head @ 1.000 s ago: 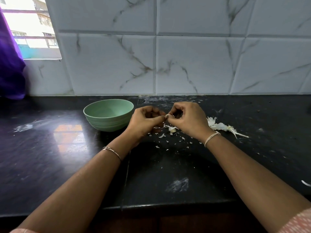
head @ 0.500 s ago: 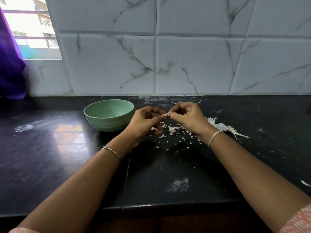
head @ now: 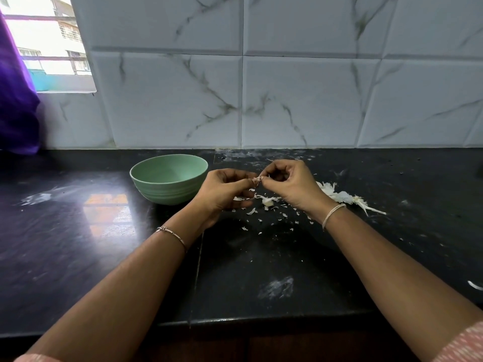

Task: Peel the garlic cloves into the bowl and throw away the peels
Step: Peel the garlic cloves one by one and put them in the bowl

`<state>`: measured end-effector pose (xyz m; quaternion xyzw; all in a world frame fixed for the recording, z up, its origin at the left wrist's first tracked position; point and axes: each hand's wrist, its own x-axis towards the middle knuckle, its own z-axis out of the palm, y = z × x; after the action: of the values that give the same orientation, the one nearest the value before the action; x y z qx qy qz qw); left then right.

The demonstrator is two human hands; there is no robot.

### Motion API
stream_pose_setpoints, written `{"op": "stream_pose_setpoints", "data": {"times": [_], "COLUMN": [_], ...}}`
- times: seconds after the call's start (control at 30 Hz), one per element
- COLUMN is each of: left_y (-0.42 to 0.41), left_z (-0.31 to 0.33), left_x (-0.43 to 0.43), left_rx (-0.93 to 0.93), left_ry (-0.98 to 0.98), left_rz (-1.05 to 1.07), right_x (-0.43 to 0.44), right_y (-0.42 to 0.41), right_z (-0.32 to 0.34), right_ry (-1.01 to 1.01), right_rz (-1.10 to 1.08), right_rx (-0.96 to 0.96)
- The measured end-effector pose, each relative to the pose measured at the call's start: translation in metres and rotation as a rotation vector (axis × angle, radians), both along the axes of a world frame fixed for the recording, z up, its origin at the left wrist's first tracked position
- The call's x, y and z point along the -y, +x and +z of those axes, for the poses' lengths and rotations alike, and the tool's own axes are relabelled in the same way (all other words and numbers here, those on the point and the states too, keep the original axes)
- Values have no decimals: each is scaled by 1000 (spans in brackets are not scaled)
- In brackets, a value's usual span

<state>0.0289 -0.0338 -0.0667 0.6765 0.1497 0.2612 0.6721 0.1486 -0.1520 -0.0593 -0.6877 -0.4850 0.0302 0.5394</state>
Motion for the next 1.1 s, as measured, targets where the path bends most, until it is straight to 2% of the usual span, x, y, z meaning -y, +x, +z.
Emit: {"op": "stream_pose_setpoints", "data": {"times": [0.2,0.33,0.4,0.53,0.6,0.67,0.77,0.83,1.0,1.1], "left_y": [0,0,0,0,-1,-1,-1,-1,-2,-2], "left_z": [-1,-3,-4,-5,-5,-4,-4,-4,-4,-4], "left_x": [-1,-2,-3,-4,-4,-3,-3,-1,0,0], "left_rx": [8,0,-15,-30,-32,-33,-50,-63,-73,-77], "left_ry": [4,3,8,24,37,39,40,44,67,63], "left_rz": [-42,-83,-95,-108,-115,-133,-163,-177,-197,-196], "right_x": [9,13,15,20,20,18,15,14,9,7], "right_y": [8,20,27,31,30,30,26,21,17,21], "right_z": [8,12,12,10,8,6,8,10,5,2], "right_ry": [77,71,-21,-227,-270,-220,-59,-17,-27,-20], "right_rz": [-55,-153,-214,-318,-338,-295,-82,-8,-4,-80], "right_rx": [-133,-153,-76,212,264,211,-44,-135,-55,-10]}}
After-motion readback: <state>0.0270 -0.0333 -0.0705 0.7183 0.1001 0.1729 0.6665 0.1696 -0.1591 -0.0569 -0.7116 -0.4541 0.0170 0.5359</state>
